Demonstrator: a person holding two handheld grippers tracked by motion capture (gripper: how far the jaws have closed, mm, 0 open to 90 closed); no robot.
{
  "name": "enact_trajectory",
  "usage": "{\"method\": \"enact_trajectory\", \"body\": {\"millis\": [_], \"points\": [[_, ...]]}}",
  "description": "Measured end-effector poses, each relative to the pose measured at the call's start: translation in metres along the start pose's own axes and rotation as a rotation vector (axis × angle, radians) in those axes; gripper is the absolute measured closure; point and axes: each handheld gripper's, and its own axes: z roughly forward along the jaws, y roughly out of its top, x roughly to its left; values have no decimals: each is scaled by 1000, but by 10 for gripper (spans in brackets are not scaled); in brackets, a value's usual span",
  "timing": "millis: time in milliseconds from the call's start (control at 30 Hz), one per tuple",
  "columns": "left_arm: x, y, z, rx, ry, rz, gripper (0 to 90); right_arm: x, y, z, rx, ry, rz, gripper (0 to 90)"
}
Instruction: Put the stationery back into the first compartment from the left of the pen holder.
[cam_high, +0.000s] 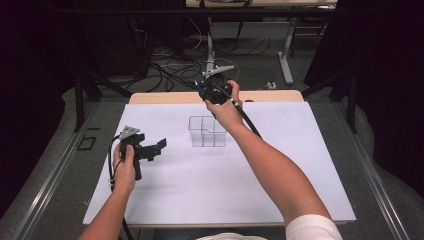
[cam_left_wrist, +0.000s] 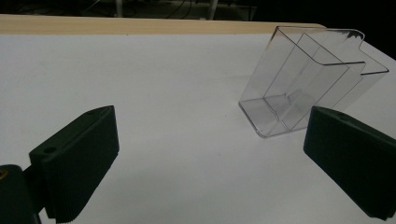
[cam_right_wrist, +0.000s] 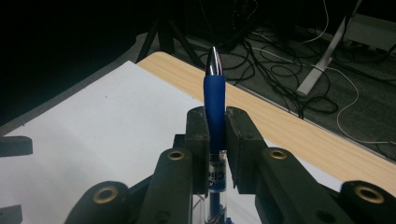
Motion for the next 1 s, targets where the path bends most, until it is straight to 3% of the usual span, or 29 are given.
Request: {"method": "enact_trajectory", "body": {"millis": [467, 1000], "points": [[4, 0, -1, -8, 7, -17, 30, 17, 2, 22, -24, 15, -24, 798], [8, 0, -2, -11, 9, -29, 31, 31, -8, 43, -8, 35, -41, 798]]}}
